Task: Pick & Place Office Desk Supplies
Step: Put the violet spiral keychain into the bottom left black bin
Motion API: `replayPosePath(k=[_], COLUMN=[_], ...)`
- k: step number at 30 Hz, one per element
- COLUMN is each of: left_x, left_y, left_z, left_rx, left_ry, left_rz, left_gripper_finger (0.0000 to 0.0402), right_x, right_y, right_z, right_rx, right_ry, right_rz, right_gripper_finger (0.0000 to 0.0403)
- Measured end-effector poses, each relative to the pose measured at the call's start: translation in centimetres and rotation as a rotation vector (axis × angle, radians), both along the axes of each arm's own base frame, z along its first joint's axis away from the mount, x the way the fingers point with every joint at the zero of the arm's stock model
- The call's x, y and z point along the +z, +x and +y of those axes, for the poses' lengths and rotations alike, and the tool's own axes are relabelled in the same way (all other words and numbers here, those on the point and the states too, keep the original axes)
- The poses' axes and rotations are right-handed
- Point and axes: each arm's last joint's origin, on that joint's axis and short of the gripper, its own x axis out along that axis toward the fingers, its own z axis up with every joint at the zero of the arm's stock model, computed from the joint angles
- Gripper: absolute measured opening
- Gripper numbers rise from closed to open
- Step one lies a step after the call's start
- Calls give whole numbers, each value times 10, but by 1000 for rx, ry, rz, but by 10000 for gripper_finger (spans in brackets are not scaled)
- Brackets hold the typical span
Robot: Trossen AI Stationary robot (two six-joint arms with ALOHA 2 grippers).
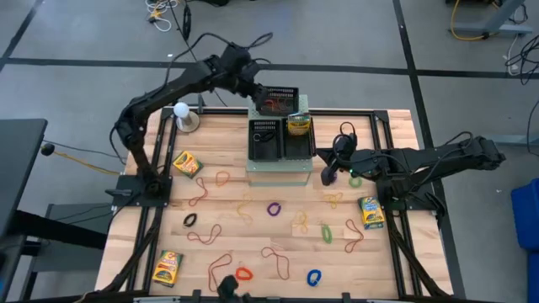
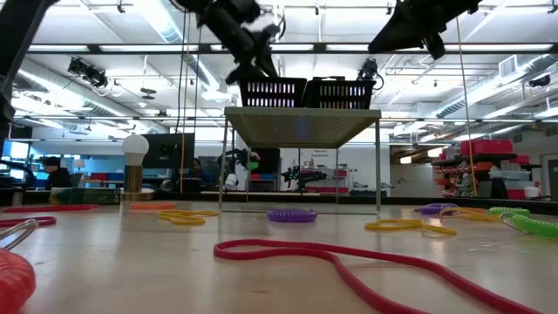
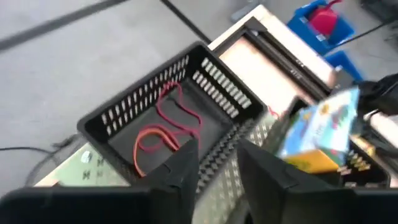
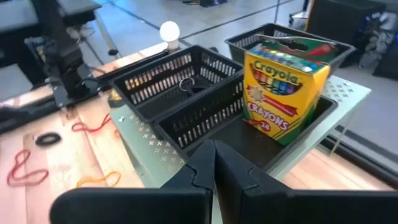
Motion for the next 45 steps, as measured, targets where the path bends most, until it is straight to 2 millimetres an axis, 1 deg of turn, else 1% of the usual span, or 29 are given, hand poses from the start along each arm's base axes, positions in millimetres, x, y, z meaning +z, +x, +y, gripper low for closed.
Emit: replayPosePath(k=[2,3,5,7,11,15,18,22,25,28,30,33,34,37,40,45], left_x=[4,2,-4,-17,-44,-64,-75,-94,-108,-118,-117,-108,-106,-104,-105,-105], left_y=[3,5,9,11,5,-10,-24,-42,-53,-57,-57,-54,-54,-53,-54,-54], left_z=[-22,-34,-56,-75,-111,-145,-168,-191,-200,-204,-204,-206,-206,-207,-205,-204], left_rx=[-8,-26,-74,-119,-171,-216,-204,-145,-120,-106,-96,-141,-168,-227,-203,-96], left_ry=[76,111,148,159,160,164,169,199,218,217,186,106,110,220,290,214], left_rz=[44,61,70,41,-74,-226,-323,-377,-384,-402,-440,-505,-506,-473,-445,-465], left_gripper_finger=[81,64,28,9,8,7,7,9,13,14,15,15,15,16,15,14], right_x=[0,0,0,0,-1,-2,-4,-8,-9,-8,-8,-9,-9,-9,-12,-20], right_y=[0,0,0,0,1,1,1,0,-1,-1,-1,0,0,1,0,-5], right_z=[-2,-3,-3,-3,-1,0,-2,-7,-7,-7,-6,-6,-5,-5,-5,-7], right_rx=[-19,-24,-25,-10,64,136,181,195,188,182,183,201,204,209,245,333], right_ry=[21,27,22,17,11,-1,3,32,63,76,78,109,119,128,111,203], right_rz=[-14,-17,-14,-6,19,55,91,127,124,116,113,106,104,105,145,245], right_gripper_finger=[11,11,11,11,11,11,11,11,11,11,11,11,11,11,11,11])
